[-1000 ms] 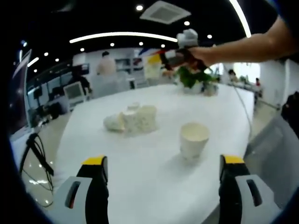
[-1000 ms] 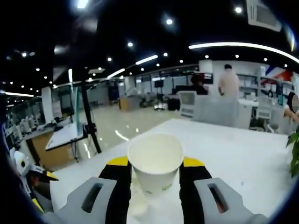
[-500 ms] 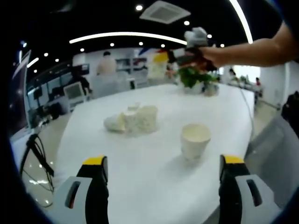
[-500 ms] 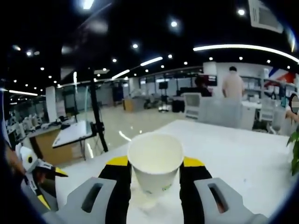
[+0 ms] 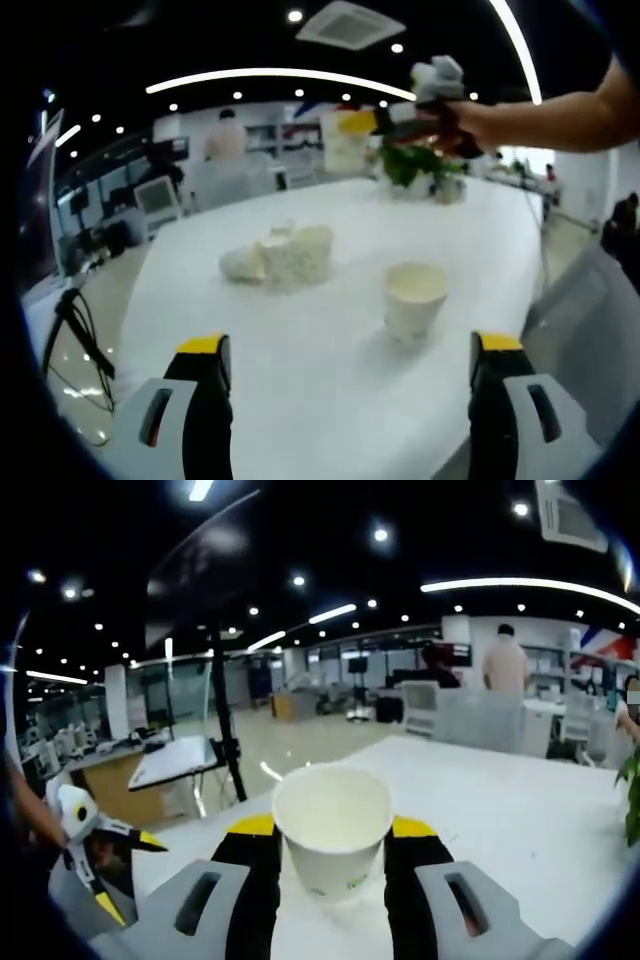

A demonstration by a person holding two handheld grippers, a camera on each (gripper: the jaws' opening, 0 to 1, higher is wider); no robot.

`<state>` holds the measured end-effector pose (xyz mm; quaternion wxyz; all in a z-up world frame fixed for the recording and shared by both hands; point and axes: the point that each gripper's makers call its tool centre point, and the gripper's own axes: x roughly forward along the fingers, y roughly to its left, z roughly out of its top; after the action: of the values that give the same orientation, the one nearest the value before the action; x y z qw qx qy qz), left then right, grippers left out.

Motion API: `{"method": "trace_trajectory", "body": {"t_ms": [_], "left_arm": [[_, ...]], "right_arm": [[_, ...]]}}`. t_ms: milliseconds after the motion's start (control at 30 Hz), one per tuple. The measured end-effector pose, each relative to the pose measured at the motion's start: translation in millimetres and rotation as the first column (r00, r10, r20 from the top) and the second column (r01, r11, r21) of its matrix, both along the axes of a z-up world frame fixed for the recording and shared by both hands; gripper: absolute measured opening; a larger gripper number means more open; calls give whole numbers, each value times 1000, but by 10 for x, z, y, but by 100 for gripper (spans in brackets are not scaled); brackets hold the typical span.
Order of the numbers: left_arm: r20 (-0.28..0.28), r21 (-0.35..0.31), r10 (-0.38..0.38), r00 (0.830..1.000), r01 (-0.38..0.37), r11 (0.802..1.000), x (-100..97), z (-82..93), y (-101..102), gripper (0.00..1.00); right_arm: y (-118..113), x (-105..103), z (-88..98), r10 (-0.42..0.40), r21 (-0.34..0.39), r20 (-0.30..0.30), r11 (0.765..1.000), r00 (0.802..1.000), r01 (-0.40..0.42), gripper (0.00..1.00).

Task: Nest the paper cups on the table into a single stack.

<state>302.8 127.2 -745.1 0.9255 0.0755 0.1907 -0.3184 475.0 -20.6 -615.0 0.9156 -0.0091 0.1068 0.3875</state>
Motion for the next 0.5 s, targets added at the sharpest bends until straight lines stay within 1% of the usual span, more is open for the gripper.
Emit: {"method": "trace_trajectory", "body": {"t_ms": [167,267,500], "left_arm": [[0,5,-3,1000,3,1000,-8,-8,3,99],[2,3,1,1000,-1,1000,-2,-7,15,99],[2,0,3,1000,-3,1000,2,-7,20,99]], "right_arm": [[45,-174,-57,23,8,-8,1000,1000,-23,37],[81,-265,-79,41,0,2,999,999,-41,37],[161,-451,-65,72,2,13,997,997,-72,37]]}}
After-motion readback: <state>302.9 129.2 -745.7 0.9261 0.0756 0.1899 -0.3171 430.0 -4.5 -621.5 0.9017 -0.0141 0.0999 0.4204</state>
